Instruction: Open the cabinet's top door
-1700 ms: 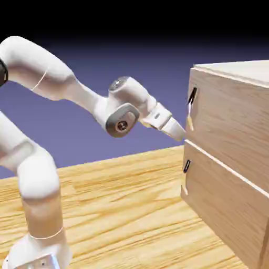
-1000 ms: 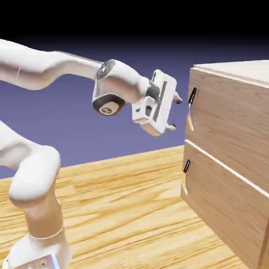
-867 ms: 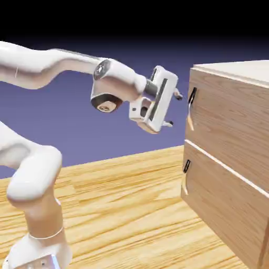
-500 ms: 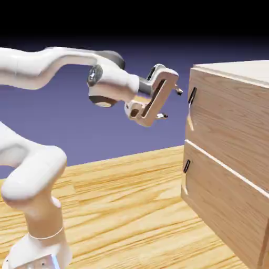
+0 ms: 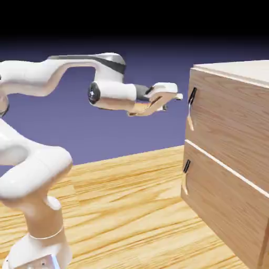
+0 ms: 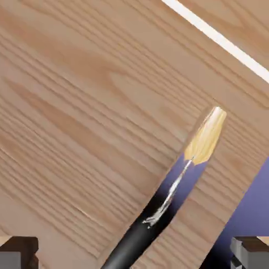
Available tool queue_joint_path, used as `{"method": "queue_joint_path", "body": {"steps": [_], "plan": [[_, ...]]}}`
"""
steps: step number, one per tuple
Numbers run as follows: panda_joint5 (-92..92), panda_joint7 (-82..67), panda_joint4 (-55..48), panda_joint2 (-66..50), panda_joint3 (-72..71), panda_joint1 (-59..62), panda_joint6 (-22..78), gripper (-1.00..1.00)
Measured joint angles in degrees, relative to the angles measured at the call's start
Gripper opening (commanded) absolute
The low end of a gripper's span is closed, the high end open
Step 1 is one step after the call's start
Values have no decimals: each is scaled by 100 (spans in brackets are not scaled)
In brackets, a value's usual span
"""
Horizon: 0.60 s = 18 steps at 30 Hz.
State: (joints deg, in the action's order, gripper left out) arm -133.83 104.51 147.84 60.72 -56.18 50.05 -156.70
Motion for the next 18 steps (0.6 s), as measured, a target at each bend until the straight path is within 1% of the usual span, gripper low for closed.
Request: {"method": "queue_joint_path", "body": {"steps": [12, 14, 18], "plan": [[-2990, 1387, -294, 627, -1255, 1134, 387, 0], [-3091, 1433, -304, 648, -1298, 1172, 400, 0], [-3197, 1403, -972, 460, -1686, 1992, 502, 0]]}}
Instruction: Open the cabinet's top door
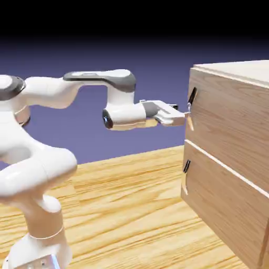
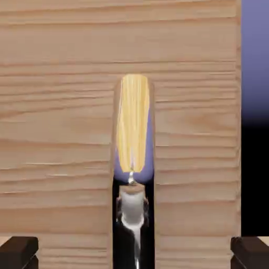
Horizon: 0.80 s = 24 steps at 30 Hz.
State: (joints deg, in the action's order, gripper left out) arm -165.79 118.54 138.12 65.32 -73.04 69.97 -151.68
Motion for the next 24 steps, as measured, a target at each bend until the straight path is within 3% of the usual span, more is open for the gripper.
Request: {"method": "queue_joint_path", "body": {"steps": [1, 3, 9, 19, 24], "plan": [[-21, -6, -132, -37, -77, 162, 20, -100], [-21, -6, -132, -37, -77, 162, 20, -100], [-22, -1464, 605, -1170, 879, -1068, 403, -100], [-23, -3669, 973, -2627, 2843, -3141, 322, -100], [643, -3327, 1565, -2368, 3803, -4022, 591, -100]]}}
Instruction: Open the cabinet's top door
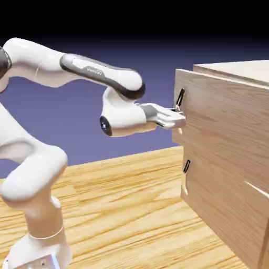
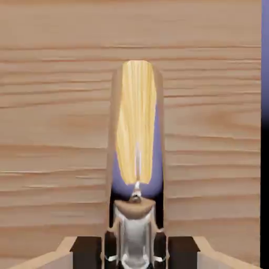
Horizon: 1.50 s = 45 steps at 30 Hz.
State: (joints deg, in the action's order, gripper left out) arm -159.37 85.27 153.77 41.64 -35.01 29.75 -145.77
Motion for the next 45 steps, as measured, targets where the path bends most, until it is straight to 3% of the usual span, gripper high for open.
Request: {"method": "queue_joint_path", "body": {"steps": [12, 26, 35, 45], "plan": [[2991, 1548, 1462, 1364, 1969, -943, 1083, -100], [6486, 2572, 2076, 2172, 4240, -449, 2848, -100], [8727, 2588, 1580, 1538, 5989, 15, 4509, -100], [10647, 2040, -163, -262, 8047, -637, 6716, -100]]}}
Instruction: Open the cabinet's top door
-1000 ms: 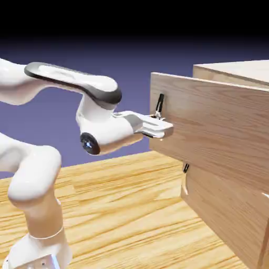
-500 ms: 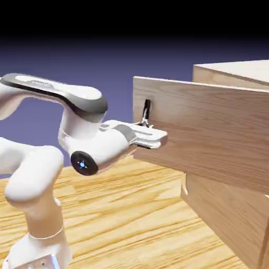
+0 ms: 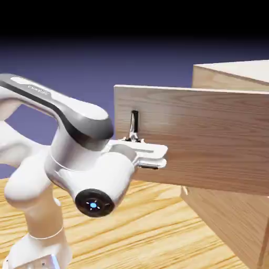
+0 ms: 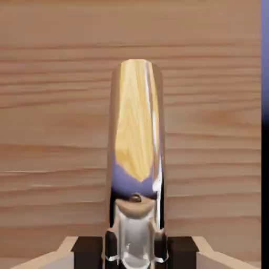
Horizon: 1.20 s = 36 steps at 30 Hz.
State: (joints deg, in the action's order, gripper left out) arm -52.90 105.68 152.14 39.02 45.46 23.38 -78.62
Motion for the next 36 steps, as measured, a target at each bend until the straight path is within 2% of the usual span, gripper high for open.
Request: {"method": "queue_joint_path", "body": {"steps": [11, 17, 27, 36], "plan": [[722, -1079, -2183, -2182, 2201, -1757, 2307, -100], [775, -1628, -2816, -3020, 3412, -2776, 3076, -100], [1204, -1094, -3288, -2101, 5137, -4843, 2833, -100], [1990, -193, -4690, -522, 6274, -6707, 3049, -100]]}}
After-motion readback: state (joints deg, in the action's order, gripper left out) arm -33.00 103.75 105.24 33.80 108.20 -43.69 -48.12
